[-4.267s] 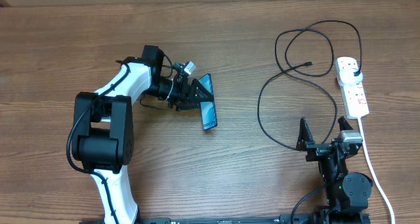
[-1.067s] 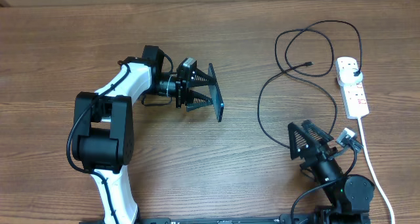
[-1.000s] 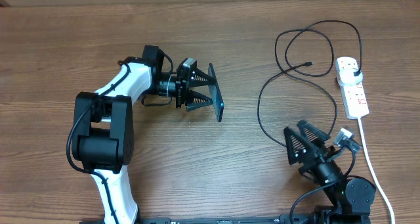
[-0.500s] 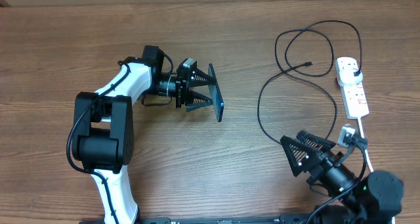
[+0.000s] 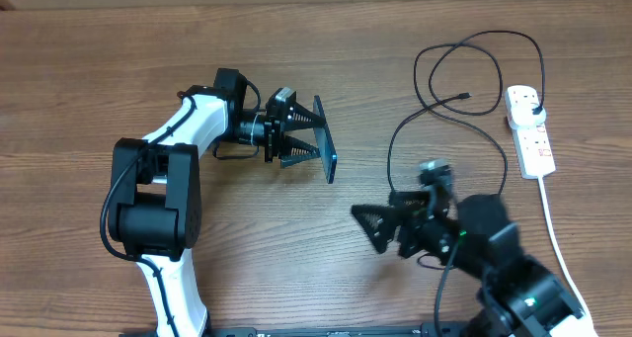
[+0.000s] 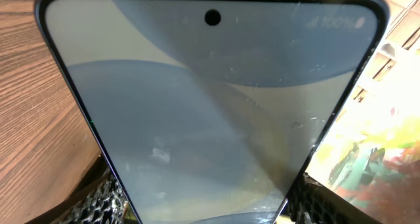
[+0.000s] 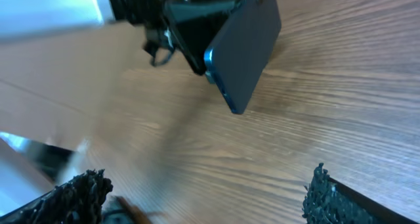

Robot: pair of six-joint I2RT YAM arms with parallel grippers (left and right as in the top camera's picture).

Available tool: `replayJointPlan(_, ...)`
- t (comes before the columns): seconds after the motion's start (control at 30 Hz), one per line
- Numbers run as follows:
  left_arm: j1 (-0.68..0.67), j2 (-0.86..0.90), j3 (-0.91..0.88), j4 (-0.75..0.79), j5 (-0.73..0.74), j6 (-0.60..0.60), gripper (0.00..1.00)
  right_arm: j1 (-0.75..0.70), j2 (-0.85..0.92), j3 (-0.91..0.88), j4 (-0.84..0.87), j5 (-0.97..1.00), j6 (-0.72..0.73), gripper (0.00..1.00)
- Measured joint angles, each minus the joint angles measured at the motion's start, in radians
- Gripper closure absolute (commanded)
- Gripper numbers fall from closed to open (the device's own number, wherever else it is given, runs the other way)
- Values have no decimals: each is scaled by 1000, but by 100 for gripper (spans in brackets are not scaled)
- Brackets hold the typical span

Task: Plug charger to phone and switch on socket
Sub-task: 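Move the right gripper to the phone's lower edge and grasp it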

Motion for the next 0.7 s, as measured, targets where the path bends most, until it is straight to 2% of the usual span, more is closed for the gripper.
replayJointPlan(0.1, 0, 0, 0, 0, 0, 0, 31, 167, 64, 0, 43, 242, -30, 0)
replayJointPlan(0.2, 0, 0, 0, 0, 0, 0, 31, 254, 141, 3, 161, 382, -46, 0)
replayJointPlan(0.47, 0, 0, 0, 0, 0, 0, 31, 270, 301, 8, 356, 473, -57, 0)
replayJointPlan(0.6, 0, 0, 0, 1, 0, 0, 31, 270, 449, 9, 484, 488, -124, 25)
replayJointPlan(0.7, 0, 0, 0, 0, 0, 0, 31, 271, 538, 9, 555, 507, -177, 28)
